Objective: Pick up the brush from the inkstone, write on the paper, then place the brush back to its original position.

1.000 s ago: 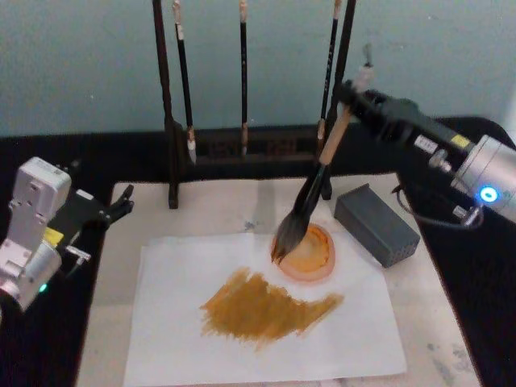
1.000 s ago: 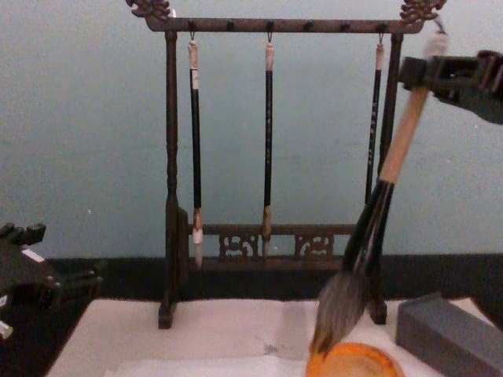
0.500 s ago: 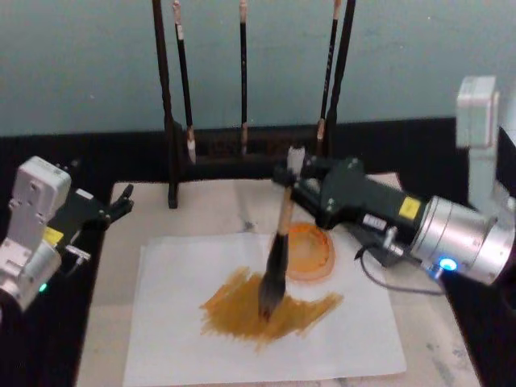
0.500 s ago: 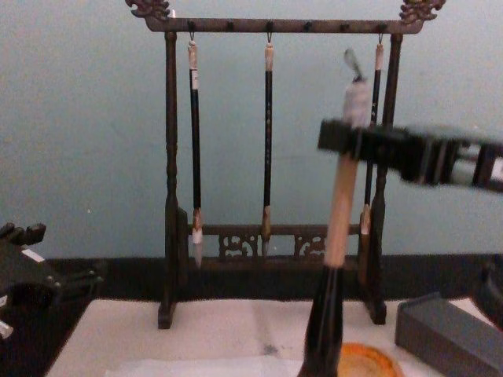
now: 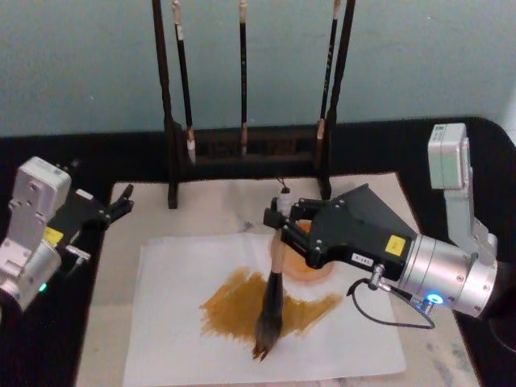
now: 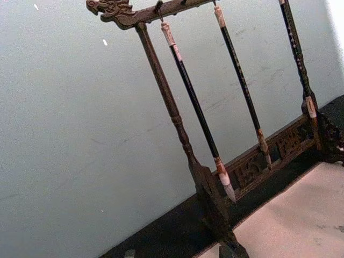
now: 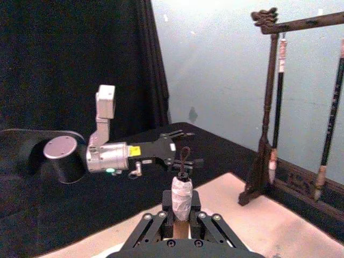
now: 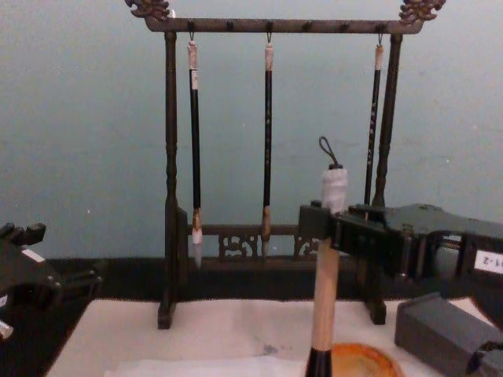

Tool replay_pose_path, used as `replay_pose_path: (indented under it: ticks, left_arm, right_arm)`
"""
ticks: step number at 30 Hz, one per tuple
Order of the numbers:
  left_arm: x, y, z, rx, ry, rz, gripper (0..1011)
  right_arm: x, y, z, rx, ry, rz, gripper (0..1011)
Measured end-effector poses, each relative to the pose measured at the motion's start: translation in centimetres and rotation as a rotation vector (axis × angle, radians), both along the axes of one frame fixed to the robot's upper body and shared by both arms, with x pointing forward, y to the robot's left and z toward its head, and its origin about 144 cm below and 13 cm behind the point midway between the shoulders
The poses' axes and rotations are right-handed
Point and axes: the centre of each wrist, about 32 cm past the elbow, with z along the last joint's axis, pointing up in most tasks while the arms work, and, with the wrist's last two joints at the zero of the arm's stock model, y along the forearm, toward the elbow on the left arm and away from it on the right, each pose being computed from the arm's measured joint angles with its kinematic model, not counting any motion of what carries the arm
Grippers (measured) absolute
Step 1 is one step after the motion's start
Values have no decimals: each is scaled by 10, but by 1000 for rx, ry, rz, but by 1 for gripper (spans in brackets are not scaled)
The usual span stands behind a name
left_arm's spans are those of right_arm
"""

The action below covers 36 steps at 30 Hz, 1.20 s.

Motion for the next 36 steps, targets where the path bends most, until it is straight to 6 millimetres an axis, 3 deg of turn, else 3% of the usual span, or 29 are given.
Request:
replay_pose_path:
  ticks: [20,36]
  left_arm:
    - [0,0,0,0,0,0,1010]
    - [0,0,0,0,0,0,1010]
  right_arm:
    - [18,-17,5,4,-23,-103,162]
    - [21,5,21,62,-62,-54,162]
